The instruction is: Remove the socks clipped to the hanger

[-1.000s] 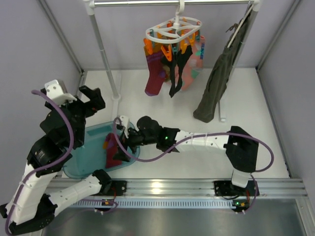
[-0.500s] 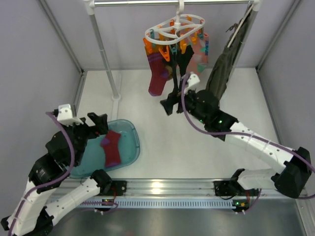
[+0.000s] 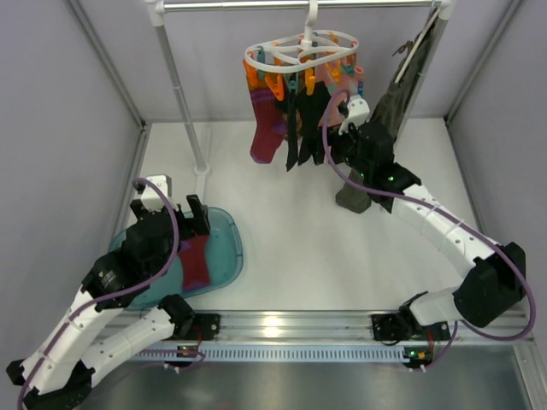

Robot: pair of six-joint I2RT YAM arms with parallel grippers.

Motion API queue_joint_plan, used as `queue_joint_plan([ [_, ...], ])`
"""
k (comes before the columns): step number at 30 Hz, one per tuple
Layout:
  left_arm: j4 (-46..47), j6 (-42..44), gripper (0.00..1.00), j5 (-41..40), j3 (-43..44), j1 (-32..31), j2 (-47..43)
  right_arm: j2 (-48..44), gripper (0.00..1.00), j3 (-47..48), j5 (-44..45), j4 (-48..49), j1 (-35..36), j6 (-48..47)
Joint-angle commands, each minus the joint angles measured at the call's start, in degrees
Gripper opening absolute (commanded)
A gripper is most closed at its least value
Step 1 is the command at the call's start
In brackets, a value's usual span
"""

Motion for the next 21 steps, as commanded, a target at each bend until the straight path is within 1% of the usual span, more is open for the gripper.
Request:
queue_joint_plan([
  [1,2.0,-0.5,0.99,2.3,1.7,-0.1,-0.2,3.9,0.78,5.8,-6.7,3.1,-0.9,-0.2],
  [7,2.1,-1.4,0.99,6.4,4.2,-0.1,0.2,6.7,0.8,8.0,-11.4,6.0,-0.9,2.2],
  [8,2.1,-1.5,0.99,7.0,4.5,-0.2,0.5,6.8,0.82,8.0,-12.1,6.7,-0.9,2.3],
  [9,2.3,-1.5,0.99,7.5,5.2,-0.1,0.5,7.0,0.85,8.1,-14.0,7.2,-0.9,2.2],
  [13,2.7,-1.4,0.99,9.5,6.3,-0.1,1.5,8.5,0.9,8.8,-20.7,9.0,-0.9,1.3],
  [17,3.5,-1.1,0.99,11.2,6.6,-0.1,2.1,8.9,0.95,7.9,-21.5,13.3,-1.0,1.6],
  [18,4.0,-1.1,0.99,11.7,6.6,-0.1,2.3,9.3,0.95,8.5,-23.8,13.9,-1.1,2.0],
  [19,4.3,-1.1,0.99,12.3,6.6,-0.1,2.6,9.9,0.93,8.8,-24.6,14.2,-1.4,2.2],
  [20,4.8,-1.1,0.99,13.4,7.0,-0.1,2.8,10.2,0.89,9.4,-25.2,14.9,-1.5,2.6],
  [21,5.1,-1.2,0.99,14.0,7.3,-0.1,3.0,10.4,0.78,9.4,-26.5,15.6,-1.5,3.0],
])
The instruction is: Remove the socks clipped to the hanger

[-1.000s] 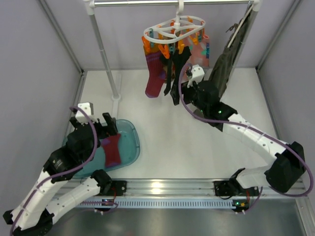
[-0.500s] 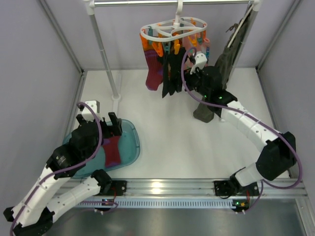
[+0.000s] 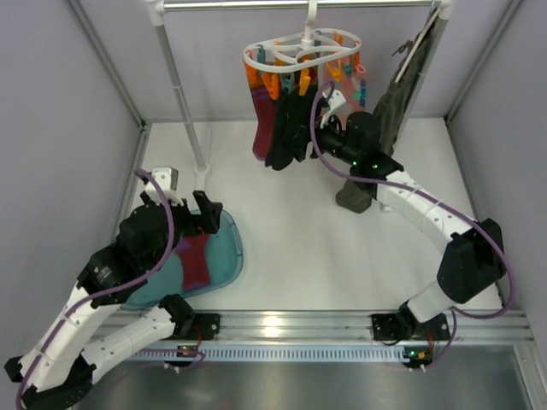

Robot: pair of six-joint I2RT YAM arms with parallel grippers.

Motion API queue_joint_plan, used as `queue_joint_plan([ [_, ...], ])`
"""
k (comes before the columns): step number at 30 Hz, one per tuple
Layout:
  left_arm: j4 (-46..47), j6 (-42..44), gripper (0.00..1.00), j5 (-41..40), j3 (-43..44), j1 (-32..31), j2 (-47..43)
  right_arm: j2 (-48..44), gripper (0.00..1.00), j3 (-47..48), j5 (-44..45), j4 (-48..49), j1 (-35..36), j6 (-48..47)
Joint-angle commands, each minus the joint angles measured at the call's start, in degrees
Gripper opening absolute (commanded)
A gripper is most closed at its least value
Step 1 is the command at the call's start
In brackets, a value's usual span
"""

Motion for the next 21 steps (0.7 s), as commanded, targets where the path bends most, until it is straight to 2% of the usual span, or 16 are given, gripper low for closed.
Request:
queue_joint_plan([
  [1,4.3,-0.2,0.99,4.0,2.6,-0.1,1.4,0.9,0.71,2.9,-5.8,8.3,-0.8,1.7],
  [2,5.7,-0.4,0.99,4.6,3.3,-0.1,1.6,0.7,0.6,2.1,-5.9,9.8,-0.8,2.1],
  [3,6.3,-0.5,0.98,6.4,3.7,-0.1,1.8,0.5,0.35,1.7,-5.8,10.5,-0.8,2.5],
  [7,9.4,-1.3,0.99,11.4,8.6,-0.1,5.0,-1.9,0.15,-2.5,-4.5,13.3,-0.7,3.6],
  [8,9.9,-1.4,0.99,12.2,9.7,-0.1,5.8,-2.5,0.12,-3.2,-4.1,13.4,-0.6,3.7],
  [9,11.0,-1.4,0.99,12.8,12.4,-0.1,6.7,-3.1,0.0,-4.8,-3.0,13.4,-0.5,3.4],
  [16,16.1,0.8,0.98,21.5,26.2,-0.1,18.4,-9.9,0.0,-11.1,-0.8,14.2,1.6,2.7],
  [21,16.0,3.8,0.98,19.1,34.2,-0.1,25.5,-15.0,0.0,-14.9,2.4,12.1,3.2,1.3],
])
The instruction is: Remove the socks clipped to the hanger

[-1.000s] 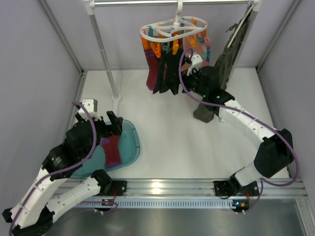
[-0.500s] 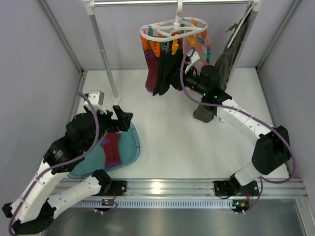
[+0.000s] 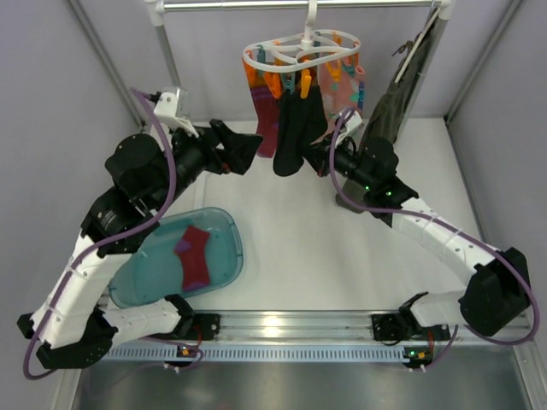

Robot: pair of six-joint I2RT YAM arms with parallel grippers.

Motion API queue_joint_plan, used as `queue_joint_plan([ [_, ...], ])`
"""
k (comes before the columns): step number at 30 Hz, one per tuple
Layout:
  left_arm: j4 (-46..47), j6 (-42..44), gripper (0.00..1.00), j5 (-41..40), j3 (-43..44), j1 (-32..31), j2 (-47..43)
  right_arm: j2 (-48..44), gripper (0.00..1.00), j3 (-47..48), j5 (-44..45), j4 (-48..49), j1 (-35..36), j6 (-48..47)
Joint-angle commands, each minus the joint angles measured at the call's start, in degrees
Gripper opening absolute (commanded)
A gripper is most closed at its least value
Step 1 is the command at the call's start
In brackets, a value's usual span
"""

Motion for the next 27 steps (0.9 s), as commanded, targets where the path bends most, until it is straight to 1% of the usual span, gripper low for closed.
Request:
queue_joint_plan([
  [1,3.3,2.8,0.98,-0.2,4.6,-0.1,3.5,-5.3,0.0,-1.8,3.0,1.9,2.1,-1.3],
  [5,3.5,2.9,0.98,2.6,9.2,-0.1,8.2,-8.3,0.0,-3.6,6.6,-1.0,4.4,-2.1],
  [8,3.4,2.9,0.96,4.8,12.2,-0.4,12.9,-10.4,0.0,-5.1,8.1,-1.1,7.5,-2.8],
  [9,3.4,2.9,0.95,5.6,14.5,-0.9,15.1,-11.2,0.0,-5.4,8.9,-1.3,9.5,-3.2],
  [10,3.3,3.1,0.95,5.0,15.5,-1.4,16.2,-11.6,0.0,-5.6,9.6,-1.5,10.8,-3.7],
  [11,3.4,3.6,0.95,3.7,16.8,-2.4,17.1,-11.9,0.0,-5.9,10.7,-1.6,11.9,-4.5],
  [12,3.4,5.2,0.95,0.6,18.8,-4.8,18.8,-12.3,0.0,-6.1,11.7,-1.3,14.2,-5.0],
  [14,3.4,7.1,0.95,-3.9,21.1,-7.6,20.6,-12.4,0.0,-6.3,12.9,-1.1,15.8,-5.3],
  [15,3.3,8.1,0.95,-6.4,22.5,-10.1,21.9,-12.3,0.0,-6.3,12.9,-0.9,17.3,-5.5],
  [16,3.3,8.3,0.95,-11.5,23.0,-10.9,22.4,-12.2,0.0,-6.4,13.3,0.1,17.8,-5.7],
  [17,3.3,8.4,0.95,-14.0,23.5,-11.9,23.1,-12.0,0.0,-6.2,14.6,0.4,18.5,-6.3],
  [18,3.3,9.0,0.94,-16.1,23.9,-12.2,23.5,-11.3,0.0,-5.9,15.0,0.6,20.2,-7.0],
  [19,3.3,9.4,0.94,-20.4,24.6,-12.3,23.9,-10.8,0.0,-5.2,15.7,1.0,21.3,-8.5],
  [22,3.0,13.4,0.92,-26.2,28.2,-12.3,26.8,-7.9,0.0,-2.5,19.9,1.1,25.1,-11.2],
  [25,3.0,17.4,0.89,-30.6,32.2,-12.4,30.7,-4.4,0.0,0.3,21.6,1.5,27.7,-15.1],
  [27,3.0,20.1,0.87,-31.9,34.1,-12.4,33.3,-1.9,0.0,1.5,22.6,1.9,29.0,-16.0],
])
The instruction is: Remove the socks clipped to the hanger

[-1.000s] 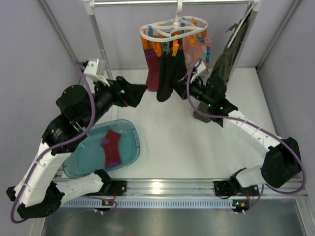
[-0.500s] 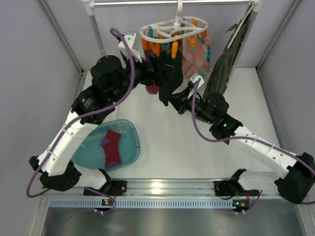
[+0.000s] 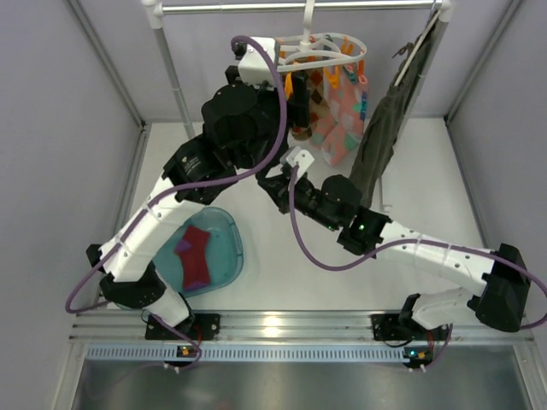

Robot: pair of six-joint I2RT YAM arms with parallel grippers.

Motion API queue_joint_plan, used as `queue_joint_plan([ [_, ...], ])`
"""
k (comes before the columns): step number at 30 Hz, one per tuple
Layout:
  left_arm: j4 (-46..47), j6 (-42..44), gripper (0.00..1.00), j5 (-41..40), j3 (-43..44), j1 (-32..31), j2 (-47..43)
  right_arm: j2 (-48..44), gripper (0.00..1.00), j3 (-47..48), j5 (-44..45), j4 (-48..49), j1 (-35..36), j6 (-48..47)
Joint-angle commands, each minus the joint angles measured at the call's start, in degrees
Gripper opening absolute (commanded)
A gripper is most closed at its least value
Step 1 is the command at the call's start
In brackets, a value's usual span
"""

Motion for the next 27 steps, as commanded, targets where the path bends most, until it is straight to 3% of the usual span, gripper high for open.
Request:
queue_joint_plan([
  [1,2.0,7.2,0.85,-7.9,4.4,-0.1,3.6,3.4,0.0,4.4,2.3,1.9,3.1,-5.0],
  [9,2.1,16.5,0.75,-16.8,11.2,0.0,11.6,7.8,0.0,6.1,2.0,5.9,4.7,-9.4],
  [19,2.1,23.5,0.65,-20.2,20.0,2.1,22.3,9.2,0.0,6.7,-0.5,6.7,5.5,-11.6],
  [27,2.3,23.1,0.7,-19.8,20.4,3.7,24.7,9.3,0.0,5.6,-1.8,6.7,5.5,-12.6],
])
